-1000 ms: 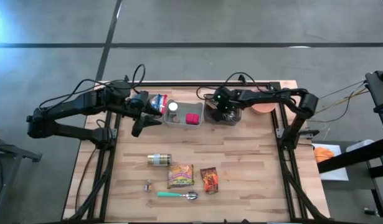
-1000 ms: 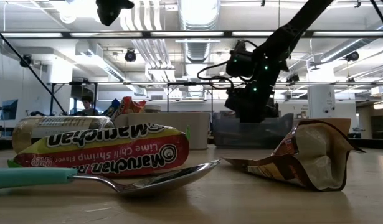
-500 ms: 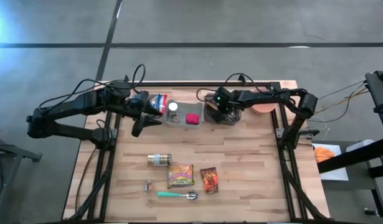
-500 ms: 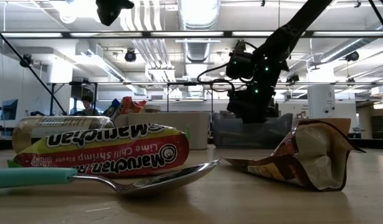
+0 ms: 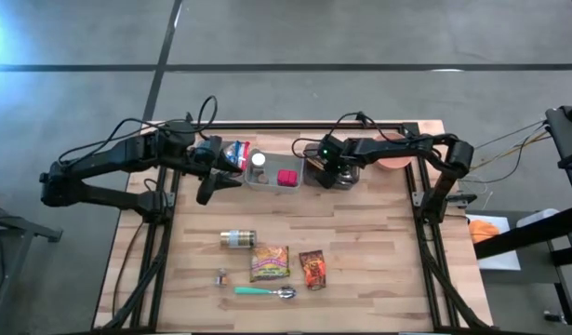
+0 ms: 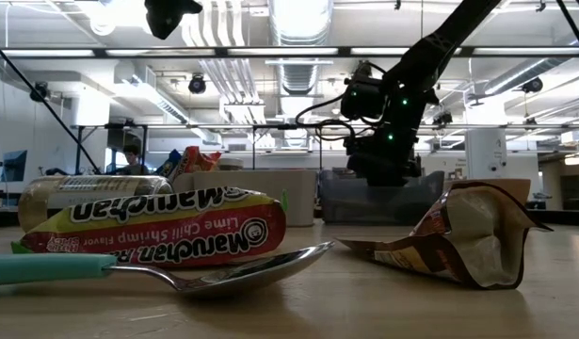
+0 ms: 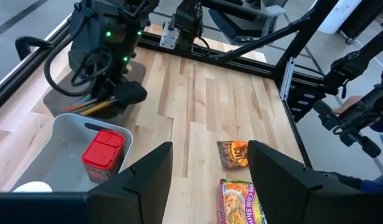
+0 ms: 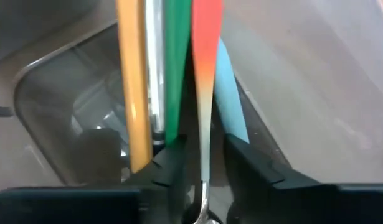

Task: Pick & Place Food Item
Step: Put the orange spoon into the black bin, then put the orange seasoning pack into the right gray bin

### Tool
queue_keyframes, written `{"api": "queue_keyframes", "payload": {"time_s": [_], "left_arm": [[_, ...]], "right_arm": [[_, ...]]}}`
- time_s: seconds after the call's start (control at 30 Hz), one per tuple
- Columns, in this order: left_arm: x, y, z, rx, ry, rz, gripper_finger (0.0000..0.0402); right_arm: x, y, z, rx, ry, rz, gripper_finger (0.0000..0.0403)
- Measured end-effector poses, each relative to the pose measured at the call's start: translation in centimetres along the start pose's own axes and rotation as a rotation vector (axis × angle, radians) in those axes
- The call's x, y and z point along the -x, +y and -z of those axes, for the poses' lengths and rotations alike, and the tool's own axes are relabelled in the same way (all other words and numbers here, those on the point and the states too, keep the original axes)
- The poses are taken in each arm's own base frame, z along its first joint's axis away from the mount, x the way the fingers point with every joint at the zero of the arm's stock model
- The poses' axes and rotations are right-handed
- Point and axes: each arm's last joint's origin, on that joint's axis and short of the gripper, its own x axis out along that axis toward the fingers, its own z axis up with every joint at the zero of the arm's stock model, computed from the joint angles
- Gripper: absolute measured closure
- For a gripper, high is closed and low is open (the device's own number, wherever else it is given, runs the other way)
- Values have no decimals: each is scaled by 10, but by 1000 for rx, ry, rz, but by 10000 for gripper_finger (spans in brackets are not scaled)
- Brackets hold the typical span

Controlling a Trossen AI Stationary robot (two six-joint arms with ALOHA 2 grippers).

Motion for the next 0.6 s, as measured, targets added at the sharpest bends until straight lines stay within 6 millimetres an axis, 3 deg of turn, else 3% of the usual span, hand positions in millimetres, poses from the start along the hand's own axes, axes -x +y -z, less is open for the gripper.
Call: {"api": "queue_keyframes", "payload": {"time_s": [0.27, 0.6], "left_arm": [[0, 0, 3, 9, 27, -3, 192], [0, 0, 4, 13, 42, -5, 192]], "right_arm": [[5, 0, -1, -6, -11, -12, 204], [15, -1, 0, -42, -7, -16, 174]]}}
